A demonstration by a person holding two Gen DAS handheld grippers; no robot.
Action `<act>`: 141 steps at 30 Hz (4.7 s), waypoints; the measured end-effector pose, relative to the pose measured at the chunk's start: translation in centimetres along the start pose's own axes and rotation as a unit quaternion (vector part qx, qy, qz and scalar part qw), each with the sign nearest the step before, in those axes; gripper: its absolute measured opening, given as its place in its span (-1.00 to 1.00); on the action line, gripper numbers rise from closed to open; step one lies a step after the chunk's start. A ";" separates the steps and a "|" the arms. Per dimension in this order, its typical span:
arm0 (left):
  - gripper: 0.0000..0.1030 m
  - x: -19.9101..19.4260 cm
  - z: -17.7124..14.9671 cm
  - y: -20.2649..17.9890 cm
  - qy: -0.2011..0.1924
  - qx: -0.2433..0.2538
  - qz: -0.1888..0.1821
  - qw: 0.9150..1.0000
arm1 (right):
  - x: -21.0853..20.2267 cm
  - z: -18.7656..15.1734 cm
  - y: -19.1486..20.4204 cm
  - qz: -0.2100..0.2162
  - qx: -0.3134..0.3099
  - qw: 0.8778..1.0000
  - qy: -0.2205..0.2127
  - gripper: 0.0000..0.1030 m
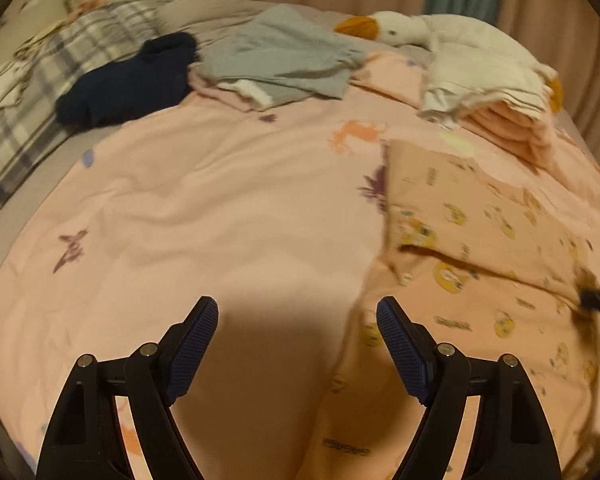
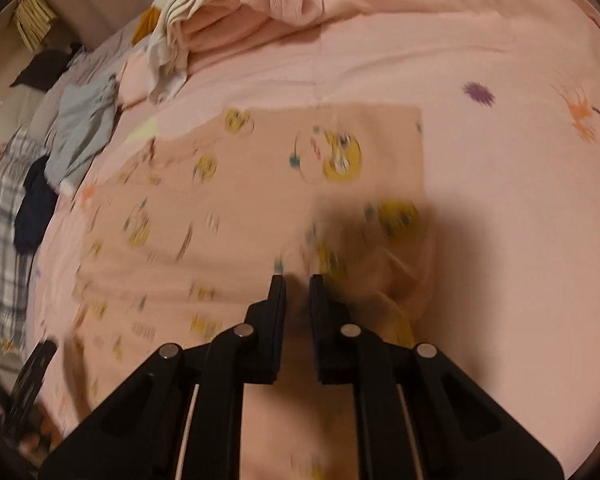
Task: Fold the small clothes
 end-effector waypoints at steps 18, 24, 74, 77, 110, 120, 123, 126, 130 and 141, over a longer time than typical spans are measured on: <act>0.58 -0.8 -2.1 -0.7 0.029 0.009 -0.042 0.999 | 0.9 -1.5 5.5 0.013 -0.066 0.997 0.025 -0.32; 0.58 -0.9 -3.1 -0.3 0.021 0.037 -0.028 0.999 | 1.6 0.4 0.0 -0.111 -0.019 0.993 -0.028 -0.23; -0.90 -5.7 -14.4 0.4 0.105 -0.017 -0.250 0.962 | -8.3 -25.2 -1.6 0.140 0.137 0.980 -0.042 -0.85; -0.92 -6.2 -13.9 -0.1 0.093 -0.012 -0.263 0.960 | -8.4 -24.5 -1.3 0.158 0.128 0.977 -0.060 -0.87; -0.12 8.7 13.4 -7.2 0.066 -0.139 -0.195 0.969 | -1.2 8.7 -8.7 0.060 0.158 0.981 -0.093 -0.14; -0.60 3.4 7.0 -14.4 0.042 0.113 -0.189 0.975 | -2.7 4.0 -0.7 0.012 -0.020 0.997 -0.069 -0.83; -0.62 6.5 7.0 -16.3 0.053 0.102 -0.155 0.981 | 1.5 4.0 -1.0 0.011 0.002 0.999 -0.046 -0.88; -0.62 8.6 9.4 -17.1 0.039 0.053 -0.143 0.988 | 3.5 7.5 -1.7 -0.013 0.004 0.998 -0.066 -0.97; -0.61 8.0 12.5 -13.8 0.023 -0.098 -0.140 0.985 | 1.3 11.1 -4.6 0.009 0.121 0.985 -0.125 -0.66; 0.51 -1.1 2.2 -5.7 0.130 -0.116 -0.299 0.938 | -10.5 -2.9 -5.6 0.114 0.158 0.975 -0.109 0.40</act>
Point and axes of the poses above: each gripper's, at about its wrist camera, not at the fingertips, and x roughly the way its jaws point, y to its left, z to its top, the point moved 8 cm from there along x, roughly the way its jaws point, and after that the axes turned 7 degrees about z, right-handed, at the moved point
